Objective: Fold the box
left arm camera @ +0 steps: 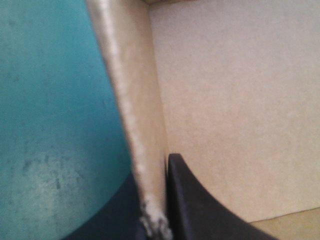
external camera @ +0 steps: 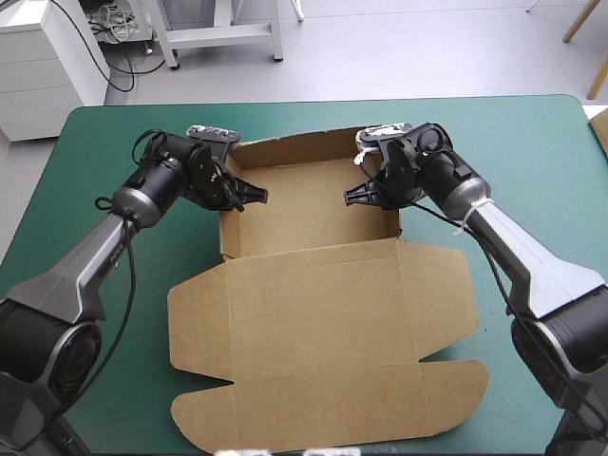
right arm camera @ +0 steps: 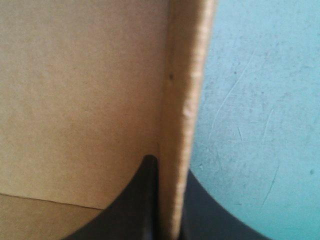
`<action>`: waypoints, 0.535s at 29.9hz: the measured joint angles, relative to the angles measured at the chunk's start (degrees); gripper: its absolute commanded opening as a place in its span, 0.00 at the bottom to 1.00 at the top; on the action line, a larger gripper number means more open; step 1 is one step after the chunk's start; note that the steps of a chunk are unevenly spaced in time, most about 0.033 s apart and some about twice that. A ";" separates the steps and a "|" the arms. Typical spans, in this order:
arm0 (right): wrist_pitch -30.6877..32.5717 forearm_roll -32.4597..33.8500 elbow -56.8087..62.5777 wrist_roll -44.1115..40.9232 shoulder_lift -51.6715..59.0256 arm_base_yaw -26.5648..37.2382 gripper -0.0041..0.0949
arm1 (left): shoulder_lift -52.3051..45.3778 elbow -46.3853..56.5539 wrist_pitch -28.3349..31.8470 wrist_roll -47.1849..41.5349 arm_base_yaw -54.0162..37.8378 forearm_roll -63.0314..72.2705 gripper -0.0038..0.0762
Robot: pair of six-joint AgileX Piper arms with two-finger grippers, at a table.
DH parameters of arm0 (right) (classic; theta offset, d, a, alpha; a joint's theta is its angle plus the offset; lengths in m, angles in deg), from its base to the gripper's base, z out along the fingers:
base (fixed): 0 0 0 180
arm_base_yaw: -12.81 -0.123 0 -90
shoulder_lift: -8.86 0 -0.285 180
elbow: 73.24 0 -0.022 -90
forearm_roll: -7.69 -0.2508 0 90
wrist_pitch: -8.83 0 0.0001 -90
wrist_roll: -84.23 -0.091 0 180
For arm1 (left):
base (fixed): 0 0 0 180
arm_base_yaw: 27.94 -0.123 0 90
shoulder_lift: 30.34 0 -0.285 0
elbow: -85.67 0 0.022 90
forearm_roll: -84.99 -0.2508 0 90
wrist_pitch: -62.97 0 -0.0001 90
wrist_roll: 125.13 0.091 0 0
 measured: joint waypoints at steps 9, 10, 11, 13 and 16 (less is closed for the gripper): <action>-1.74 -7.38 0.00 6.01 -6.46 6.18 0.02 | 6.43 -1.10 4.69 -0.05 0.17 0.12 0.04; -1.83 -7.38 -0.08 6.25 -7.11 6.45 0.02 | 7.06 -1.23 5.42 -0.05 0.17 0.02 0.04; -2.09 -7.79 -0.24 6.43 -7.66 6.72 0.02 | 7.69 -1.29 6.11 -0.11 0.17 -0.04 0.04; -2.53 -7.86 -0.68 6.83 -8.66 6.85 0.02 | 8.98 -1.64 7.11 -0.18 0.11 -0.21 0.04; -2.23 -8.08 -1.13 8.11 -9.53 6.96 0.02 | 10.19 -1.86 7.52 -0.55 0.05 -0.27 0.04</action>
